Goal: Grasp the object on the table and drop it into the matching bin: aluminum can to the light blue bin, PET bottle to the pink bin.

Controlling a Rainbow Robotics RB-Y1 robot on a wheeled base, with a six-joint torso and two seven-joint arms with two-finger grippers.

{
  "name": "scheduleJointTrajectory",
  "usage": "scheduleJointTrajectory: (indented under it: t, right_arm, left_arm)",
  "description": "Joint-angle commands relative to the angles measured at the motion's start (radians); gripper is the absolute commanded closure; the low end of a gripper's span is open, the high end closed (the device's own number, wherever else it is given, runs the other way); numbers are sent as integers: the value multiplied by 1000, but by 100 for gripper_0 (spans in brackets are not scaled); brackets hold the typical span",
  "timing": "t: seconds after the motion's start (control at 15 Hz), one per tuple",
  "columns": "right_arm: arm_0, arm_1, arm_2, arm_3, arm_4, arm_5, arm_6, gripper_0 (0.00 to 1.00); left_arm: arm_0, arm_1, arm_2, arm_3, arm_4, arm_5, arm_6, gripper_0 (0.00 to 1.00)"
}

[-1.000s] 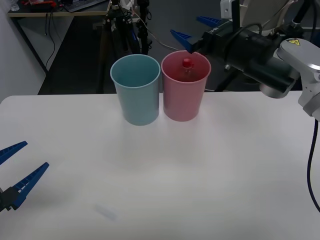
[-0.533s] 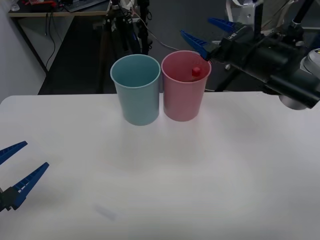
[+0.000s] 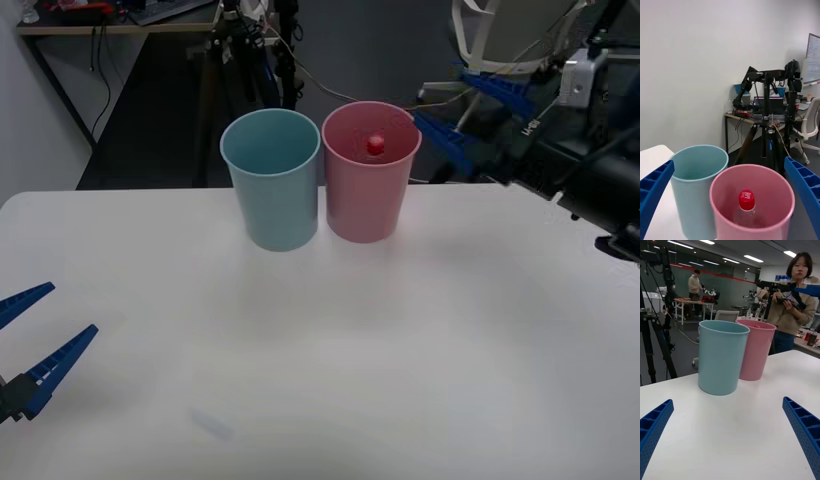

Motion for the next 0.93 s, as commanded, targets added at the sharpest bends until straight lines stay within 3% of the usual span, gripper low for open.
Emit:
scheduleJointTrajectory:
  t: [0.07, 0.4, 0.47, 0.73, 0.93]
  right_arm:
    - [130, 0, -100, -98, 95, -24, -121, 0]
    - [279, 9, -166, -184, 146, -25, -170, 0]
    - [308, 34, -181, -197, 173, -31, -170, 0]
    - [409, 244, -321, -206, 365, -219, -190, 0]
    - [469, 297, -346, -209, 417, -272, -205, 0]
  left_arm:
    - [0, 0, 0, 0, 0, 0, 0, 0]
    - [0, 0, 0, 0, 0, 0, 0, 0]
    - [0, 0, 0, 0, 0, 0, 0, 0]
    - [0, 0, 0, 0, 0, 0, 0, 0]
    - [0, 0, 0, 0, 0, 0, 0, 0]
